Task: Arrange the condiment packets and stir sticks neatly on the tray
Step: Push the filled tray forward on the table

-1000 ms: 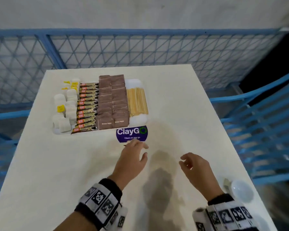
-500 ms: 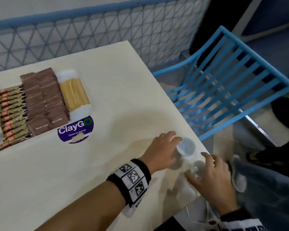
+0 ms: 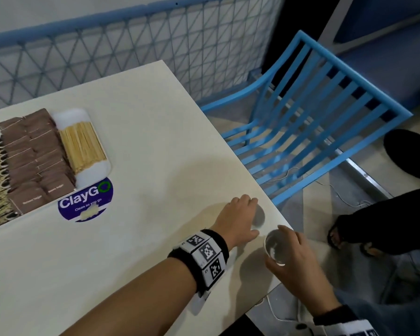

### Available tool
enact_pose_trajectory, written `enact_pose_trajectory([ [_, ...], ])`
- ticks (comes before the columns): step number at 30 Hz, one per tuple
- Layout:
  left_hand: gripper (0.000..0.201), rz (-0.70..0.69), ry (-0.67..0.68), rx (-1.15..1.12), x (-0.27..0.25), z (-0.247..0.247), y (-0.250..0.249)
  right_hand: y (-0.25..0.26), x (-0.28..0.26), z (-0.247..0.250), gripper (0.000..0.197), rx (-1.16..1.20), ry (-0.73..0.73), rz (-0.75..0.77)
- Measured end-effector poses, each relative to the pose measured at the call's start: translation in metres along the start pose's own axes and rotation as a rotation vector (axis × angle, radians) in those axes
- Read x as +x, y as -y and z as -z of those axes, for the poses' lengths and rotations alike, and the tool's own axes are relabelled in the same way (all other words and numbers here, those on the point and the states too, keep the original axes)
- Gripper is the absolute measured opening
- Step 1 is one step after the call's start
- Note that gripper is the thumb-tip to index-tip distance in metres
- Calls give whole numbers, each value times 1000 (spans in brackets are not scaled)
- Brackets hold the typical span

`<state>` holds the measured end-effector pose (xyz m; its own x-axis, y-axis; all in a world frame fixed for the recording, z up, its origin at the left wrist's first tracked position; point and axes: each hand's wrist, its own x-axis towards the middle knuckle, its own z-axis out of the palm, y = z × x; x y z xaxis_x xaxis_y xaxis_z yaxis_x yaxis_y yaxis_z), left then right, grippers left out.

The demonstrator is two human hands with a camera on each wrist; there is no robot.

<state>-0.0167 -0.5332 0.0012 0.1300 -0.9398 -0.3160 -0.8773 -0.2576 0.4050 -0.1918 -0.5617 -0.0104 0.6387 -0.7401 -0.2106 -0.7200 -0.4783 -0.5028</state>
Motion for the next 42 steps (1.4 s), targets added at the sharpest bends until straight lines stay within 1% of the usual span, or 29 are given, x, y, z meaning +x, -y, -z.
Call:
enact_pose_trajectory([
  [2, 68, 3, -16, -69, -3, 1, 4, -1, 7, 6, 54, -1, 5, 8],
  [6, 70, 58, -97, -261, -18, 9, 24, 14, 33, 20, 71, 22, 10, -38],
  [8, 71, 108, -157, -324, -26, 16, 41, 28, 51, 25, 71, 14, 12, 5],
  [13, 76, 271, -289, -345, -46, 40, 93, 76, 107, 28, 74, -67, 100, 146],
  [17, 79, 419, -364, -363, -57, 56, 139, 127, 162, 19, 78, -95, 164, 249],
  [20, 77, 503, -428, -376, -61, 64, 171, 169, 203, 7, 69, -146, 190, 375],
  [24, 75, 598, -500, -342, -62, 75, 208, 221, 257, -20, 76, -85, 237, 407],
  [27, 75, 624, -569, -411, -57, 82, 229, 255, 292, -46, 78, -79, 287, 465],
  [29, 76, 626, -617, -475, -53, 87, 242, 276, 310, -62, 79, -83, 294, 520],
  [33, 86, 638, -719, -570, -45, 91, 268, 311, 340, -91, 82, -67, 334, 568],
  [36, 90, 649, -800, -662, -43, 90, 285, 330, 356, -107, 83, -32, 370, 604],
  [39, 92, 648, -822, -691, -43, 86, 298, 342, 365, -119, 84, -7, 399, 626],
  [42, 94, 642, -816, -727, -42, 86, 304, 350, 371, -129, 84, 6, 433, 622],
])
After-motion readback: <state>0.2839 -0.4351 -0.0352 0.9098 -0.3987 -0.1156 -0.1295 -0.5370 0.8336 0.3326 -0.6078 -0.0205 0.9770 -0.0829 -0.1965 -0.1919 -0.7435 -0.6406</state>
